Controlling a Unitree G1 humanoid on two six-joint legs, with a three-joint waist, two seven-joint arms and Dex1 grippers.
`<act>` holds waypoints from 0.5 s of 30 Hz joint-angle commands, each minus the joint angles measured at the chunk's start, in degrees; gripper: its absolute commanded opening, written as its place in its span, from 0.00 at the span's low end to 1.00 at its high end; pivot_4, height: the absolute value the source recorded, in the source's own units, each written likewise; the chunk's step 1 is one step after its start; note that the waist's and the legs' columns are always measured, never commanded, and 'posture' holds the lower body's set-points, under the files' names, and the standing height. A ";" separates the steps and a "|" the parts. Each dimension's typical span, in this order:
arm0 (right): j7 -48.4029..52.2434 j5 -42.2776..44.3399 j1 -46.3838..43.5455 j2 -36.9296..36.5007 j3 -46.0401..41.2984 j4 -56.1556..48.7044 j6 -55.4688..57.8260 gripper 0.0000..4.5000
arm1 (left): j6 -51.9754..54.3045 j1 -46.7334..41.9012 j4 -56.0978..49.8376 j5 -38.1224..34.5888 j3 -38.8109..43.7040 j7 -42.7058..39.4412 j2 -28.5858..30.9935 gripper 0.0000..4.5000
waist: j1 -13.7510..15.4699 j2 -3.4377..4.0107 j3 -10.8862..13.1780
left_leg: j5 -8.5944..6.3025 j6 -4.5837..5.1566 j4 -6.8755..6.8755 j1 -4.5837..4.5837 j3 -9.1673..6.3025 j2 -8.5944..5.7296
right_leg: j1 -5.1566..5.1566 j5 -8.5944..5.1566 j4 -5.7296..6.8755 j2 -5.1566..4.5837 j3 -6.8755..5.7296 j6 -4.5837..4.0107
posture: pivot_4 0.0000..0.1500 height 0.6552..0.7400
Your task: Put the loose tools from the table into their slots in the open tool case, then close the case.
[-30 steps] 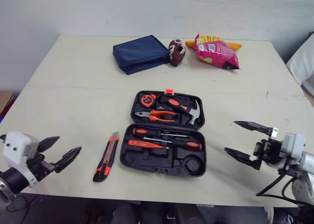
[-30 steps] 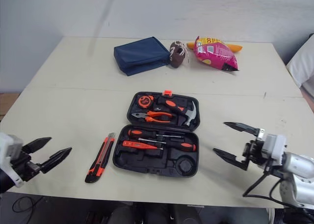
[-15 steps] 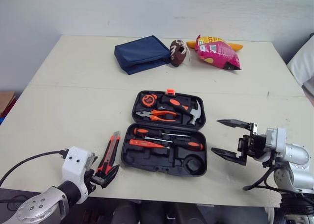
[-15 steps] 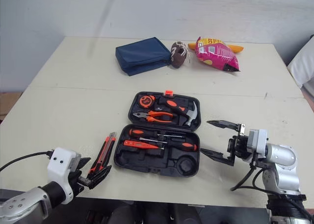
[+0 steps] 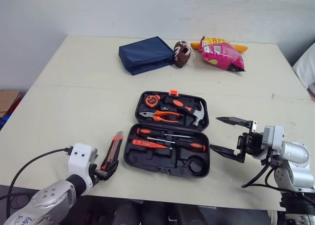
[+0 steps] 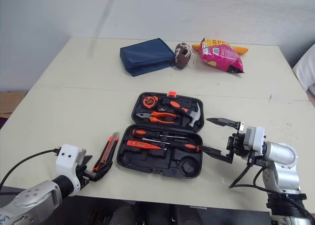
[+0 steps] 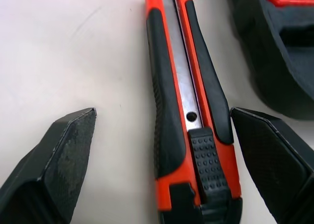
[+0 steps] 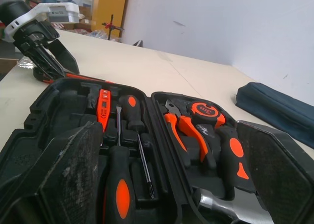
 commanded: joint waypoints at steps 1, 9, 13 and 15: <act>0.44 0.20 0.34 0.17 -0.74 -0.49 -1.77 1.00 | 1.88 -1.89 4.00 1.29 -1.71 -0.47 -0.14 0.93 | 0.25 0.12 -0.07 | 0.00 0.00 0.00 0.01 0.00 0.00 | 0.00 0.00 0.00 0.00 0.00 0.00 | 1.00 1.00; 1.85 1.31 2.66 0.09 -1.92 0.37 -3.90 1.00 | 5.14 -5.56 8.24 0.29 -4.10 -3.86 -0.45 0.35 | 1.09 0.45 -0.26 | -0.01 0.05 0.00 0.03 0.00 -0.08 | 0.06 0.03 -0.01 -0.09 0.00 0.05 | 1.00 1.00; 2.32 1.36 3.54 -0.09 -2.42 1.08 -4.99 1.00 | 4.03 -6.54 9.79 1.57 -1.27 -4.78 0.53 0.35 | 0.89 0.47 -0.27 | 0.01 0.08 0.00 0.04 0.00 -0.08 | 0.07 0.05 -0.01 -0.10 0.00 0.09 | 1.00 1.00; 2.00 1.28 3.69 -0.14 -2.36 0.91 -5.09 1.00 | -2.03 -7.10 11.10 2.87 1.77 -8.28 2.24 0.35 | 0.84 0.48 -0.27 | 0.02 0.09 0.00 0.05 0.00 -0.08 | 0.07 0.06 0.00 -0.09 0.00 0.09 | 1.00 1.00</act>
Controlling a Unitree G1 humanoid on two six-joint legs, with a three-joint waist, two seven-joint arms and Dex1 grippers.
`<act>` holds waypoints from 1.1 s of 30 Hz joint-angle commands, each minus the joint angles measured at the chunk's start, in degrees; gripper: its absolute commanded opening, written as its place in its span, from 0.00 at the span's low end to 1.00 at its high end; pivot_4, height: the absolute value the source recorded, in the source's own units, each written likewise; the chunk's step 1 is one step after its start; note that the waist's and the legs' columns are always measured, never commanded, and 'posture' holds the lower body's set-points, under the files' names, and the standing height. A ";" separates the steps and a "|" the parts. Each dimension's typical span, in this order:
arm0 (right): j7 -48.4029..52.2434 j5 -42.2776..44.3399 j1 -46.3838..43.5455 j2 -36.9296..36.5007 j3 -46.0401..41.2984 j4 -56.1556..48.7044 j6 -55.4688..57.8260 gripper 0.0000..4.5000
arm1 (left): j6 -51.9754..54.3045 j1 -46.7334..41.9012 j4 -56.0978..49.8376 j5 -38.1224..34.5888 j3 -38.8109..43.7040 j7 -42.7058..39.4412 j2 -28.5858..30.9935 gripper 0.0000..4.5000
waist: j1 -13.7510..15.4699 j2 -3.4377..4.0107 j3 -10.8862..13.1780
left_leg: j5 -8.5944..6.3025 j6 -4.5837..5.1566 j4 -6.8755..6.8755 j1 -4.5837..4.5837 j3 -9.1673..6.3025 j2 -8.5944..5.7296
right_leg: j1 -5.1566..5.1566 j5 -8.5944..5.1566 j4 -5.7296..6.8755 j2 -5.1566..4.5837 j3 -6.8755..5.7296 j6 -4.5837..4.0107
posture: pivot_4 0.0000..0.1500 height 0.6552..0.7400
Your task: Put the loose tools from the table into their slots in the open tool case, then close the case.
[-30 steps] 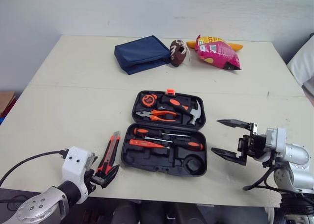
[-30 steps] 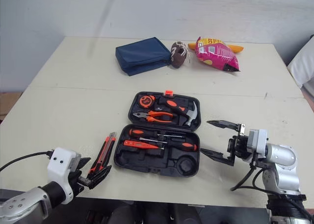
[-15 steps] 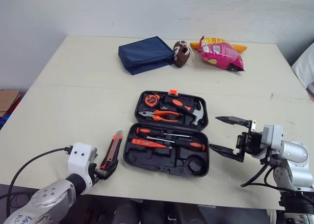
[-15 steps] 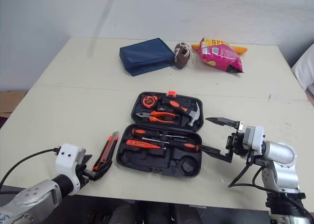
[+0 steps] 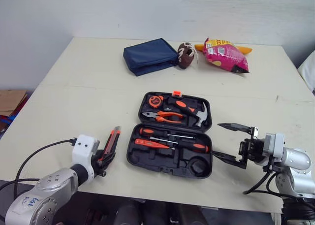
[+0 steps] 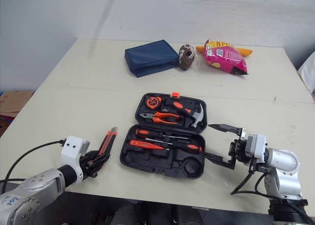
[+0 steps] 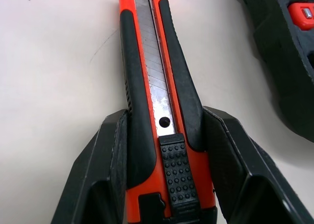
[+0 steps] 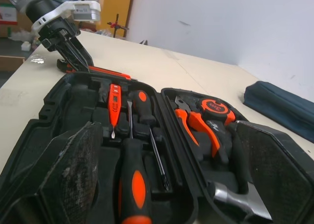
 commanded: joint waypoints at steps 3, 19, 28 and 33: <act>-0.48 0.94 0.63 -0.15 -1.67 -1.56 -1.10 1.00 | -18.30 -0.73 5.14 4.30 3.75 -14.34 5.88 0.35 | -0.05 -0.25 0.14 | 0.05 -0.06 -0.02 -0.03 0.00 0.05 | -0.09 0.01 0.02 0.06 -0.02 -0.08 | 1.00 1.00; -5.17 1.22 3.76 -5.49 -4.24 -8.76 5.71 1.00 | -32.20 -30.87 10.46 13.83 -28.27 -59.75 27.82 0.35 | -0.25 -0.41 0.38 | -0.07 -0.13 -0.17 -0.24 0.09 0.11 | -0.21 0.02 -0.18 0.00 -0.13 -0.16 | 1.00 1.00; -10.67 1.35 6.17 -5.55 -4.27 -17.75 11.19 1.00 | -25.49 -50.61 17.69 23.41 -44.65 -63.94 20.53 0.35 | -0.84 -0.50 0.43 | 0.14 -0.47 -0.09 -0.27 0.07 0.12 | -0.31 -0.04 0.00 0.19 0.04 0.02 | 1.00 1.00; -12.14 1.16 7.29 -5.78 -5.02 -19.68 12.48 1.00 | -24.67 -52.50 17.97 25.56 -47.31 -65.00 18.45 0.35 | -0.96 -0.53 0.45 | 0.14 -0.47 -0.08 -0.29 0.08 0.12 | -0.32 -0.07 0.01 0.18 0.07 0.08 | 1.00 1.00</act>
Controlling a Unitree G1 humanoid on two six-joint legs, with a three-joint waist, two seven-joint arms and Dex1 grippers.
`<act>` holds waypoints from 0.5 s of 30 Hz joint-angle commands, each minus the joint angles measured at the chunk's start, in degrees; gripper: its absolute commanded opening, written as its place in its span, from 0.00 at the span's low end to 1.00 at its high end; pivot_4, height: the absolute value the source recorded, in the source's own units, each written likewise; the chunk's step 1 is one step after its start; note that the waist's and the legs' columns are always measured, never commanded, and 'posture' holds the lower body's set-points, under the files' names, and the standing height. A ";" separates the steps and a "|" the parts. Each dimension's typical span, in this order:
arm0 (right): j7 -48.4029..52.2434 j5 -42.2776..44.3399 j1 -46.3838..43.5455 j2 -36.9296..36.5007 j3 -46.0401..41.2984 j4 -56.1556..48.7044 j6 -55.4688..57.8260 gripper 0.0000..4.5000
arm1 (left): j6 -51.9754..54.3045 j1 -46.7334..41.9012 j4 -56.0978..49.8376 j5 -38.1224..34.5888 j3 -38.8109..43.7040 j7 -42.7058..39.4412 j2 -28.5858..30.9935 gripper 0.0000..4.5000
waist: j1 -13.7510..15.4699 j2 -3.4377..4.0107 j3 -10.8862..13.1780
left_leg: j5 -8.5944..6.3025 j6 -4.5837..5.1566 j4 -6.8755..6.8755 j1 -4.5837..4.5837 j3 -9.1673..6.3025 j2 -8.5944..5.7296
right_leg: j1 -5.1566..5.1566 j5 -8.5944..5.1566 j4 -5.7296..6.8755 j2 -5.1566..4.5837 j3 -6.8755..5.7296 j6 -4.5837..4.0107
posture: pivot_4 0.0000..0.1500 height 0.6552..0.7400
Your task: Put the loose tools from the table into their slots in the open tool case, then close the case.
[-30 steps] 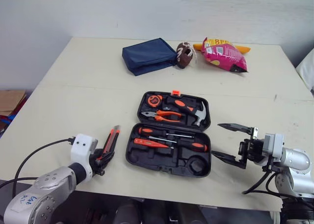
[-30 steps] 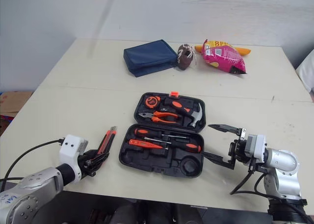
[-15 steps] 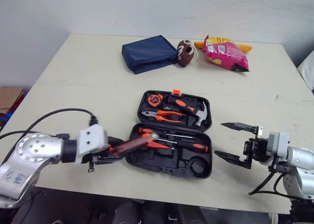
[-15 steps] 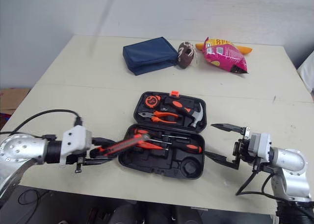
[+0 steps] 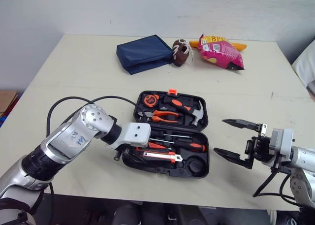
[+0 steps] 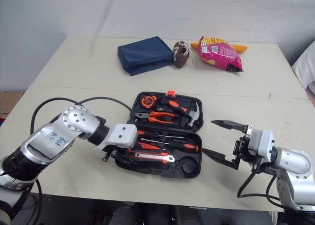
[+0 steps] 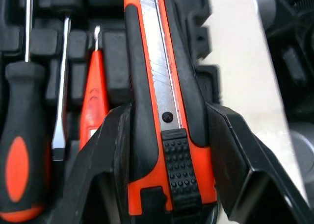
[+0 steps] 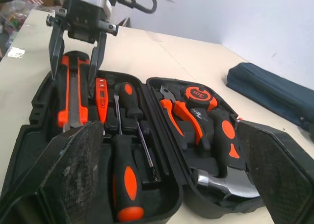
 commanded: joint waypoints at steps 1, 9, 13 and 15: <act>-0.95 0.86 0.39 -0.57 -1.98 -2.29 0.26 1.00 | -0.78 -0.58 -1.32 2.16 -1.49 -0.82 -0.54 0.35 | 0.01 0.00 0.00 | 0.00 0.00 0.00 0.00 0.00 0.00 | 0.00 -0.01 0.00 0.00 0.00 0.02 | 1.00 1.00; -0.05 0.19 1.29 0.41 -2.03 -0.15 -2.09 1.00 | -0.12 0.12 -0.23 4.65 -2.42 0.14 -1.58 0.35 | 0.28 -0.01 0.00 | 0.02 0.02 0.08 -0.01 0.00 0.00 | 0.00 -0.02 0.05 -0.01 0.01 0.03 | 1.00 1.00; 1.54 0.01 1.33 1.05 -1.96 2.94 -4.78 1.00 | -2.10 0.72 0.15 5.74 -3.59 -1.14 -2.23 0.35 | 0.58 -0.01 0.00 | 0.03 0.04 0.10 0.01 0.00 -0.01 | 0.01 -0.02 0.08 -0.02 0.01 0.03 | 1.00 1.00; 2.27 0.03 1.41 1.29 -1.92 4.19 -5.95 1.00 | -3.34 0.92 0.91 7.25 -4.52 -0.95 -2.80 0.35 | 0.80 -0.01 0.00 | 0.03 0.04 0.10 0.01 0.00 -0.02 | 0.01 -0.02 0.07 -0.02 0.01 0.03 | 1.00 1.00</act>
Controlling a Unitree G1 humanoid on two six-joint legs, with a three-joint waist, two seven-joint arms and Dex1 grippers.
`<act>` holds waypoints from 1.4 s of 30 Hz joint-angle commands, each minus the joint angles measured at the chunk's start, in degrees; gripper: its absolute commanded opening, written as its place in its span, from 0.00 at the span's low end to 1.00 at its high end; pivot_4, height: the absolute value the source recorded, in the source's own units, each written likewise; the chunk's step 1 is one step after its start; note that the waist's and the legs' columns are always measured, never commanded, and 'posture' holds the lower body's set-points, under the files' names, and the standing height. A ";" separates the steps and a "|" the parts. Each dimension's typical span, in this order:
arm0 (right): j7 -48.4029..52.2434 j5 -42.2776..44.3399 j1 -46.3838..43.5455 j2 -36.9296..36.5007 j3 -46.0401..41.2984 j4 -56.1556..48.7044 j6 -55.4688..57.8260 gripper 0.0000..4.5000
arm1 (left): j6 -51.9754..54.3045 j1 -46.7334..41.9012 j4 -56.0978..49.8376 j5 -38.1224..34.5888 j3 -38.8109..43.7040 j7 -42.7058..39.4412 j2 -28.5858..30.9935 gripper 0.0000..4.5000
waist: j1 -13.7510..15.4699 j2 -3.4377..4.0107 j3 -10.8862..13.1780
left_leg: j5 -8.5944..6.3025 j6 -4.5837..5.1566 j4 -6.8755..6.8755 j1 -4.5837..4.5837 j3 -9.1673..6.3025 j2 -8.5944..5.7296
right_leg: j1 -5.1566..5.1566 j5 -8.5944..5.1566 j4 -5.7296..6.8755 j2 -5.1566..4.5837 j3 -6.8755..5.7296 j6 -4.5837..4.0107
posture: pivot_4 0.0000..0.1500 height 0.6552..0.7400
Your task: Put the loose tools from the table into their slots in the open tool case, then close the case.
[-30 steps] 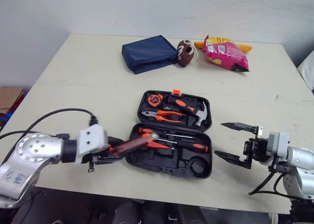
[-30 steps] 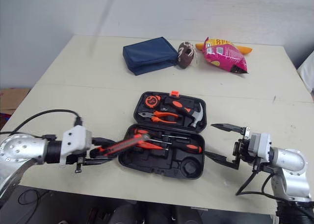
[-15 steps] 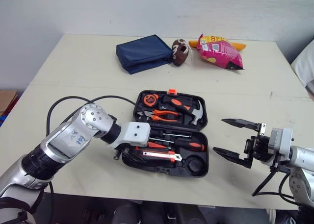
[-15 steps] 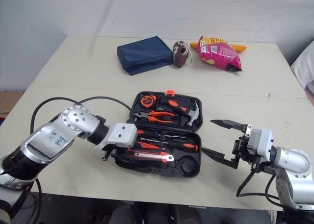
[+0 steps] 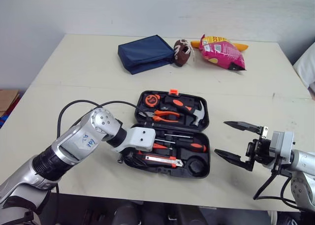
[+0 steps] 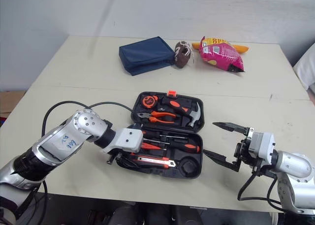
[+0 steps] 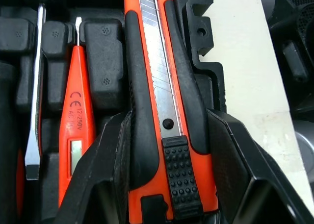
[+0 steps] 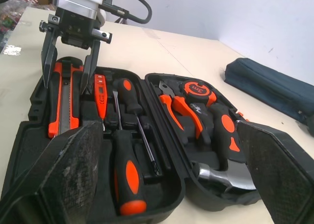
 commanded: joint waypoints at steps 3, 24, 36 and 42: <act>1.81 0.50 0.45 0.69 -1.53 1.61 -3.47 1.00 | -1.64 0.70 1.08 2.20 -1.07 -0.08 -1.60 0.35 | 0.22 0.00 0.00 | 0.00 0.01 0.00 0.00 0.00 0.00 | 0.00 0.00 0.00 -0.01 0.00 0.00 | 1.00 1.00; 2.07 0.81 1.37 0.45 -1.19 1.72 -3.28 1.00 | -19.76 10.99 4.31 -13.67 22.27 -0.64 -7.86 0.57 | 0.08 0.01 -0.01 | 0.04 -0.01 0.01 0.07 0.00 0.01 | 0.05 0.00 0.07 -0.01 -0.01 0.00 | 1.00 1.00; 0.36 0.09 1.31 1.00 -0.84 1.34 -3.69 1.00 | -33.56 17.75 13.85 -3.34 14.48 2.01 -14.13 0.02 | 0.09 0.01 -0.01 | 0.01 0.04 0.07 0.07 0.00 0.00 | 0.10 0.02 0.04 -0.01 -0.01 0.05 | 1.00 1.00; 0.33 -0.24 1.14 1.20 -0.93 2.36 -4.37 1.00 | -32.88 16.57 18.62 -0.26 12.32 4.37 -16.43 0.02 | 0.17 0.01 -0.02 | 0.01 0.04 0.07 0.11 0.00 -0.01 | 0.13 0.03 0.05 -0.01 -0.01 0.06 | 1.00 1.00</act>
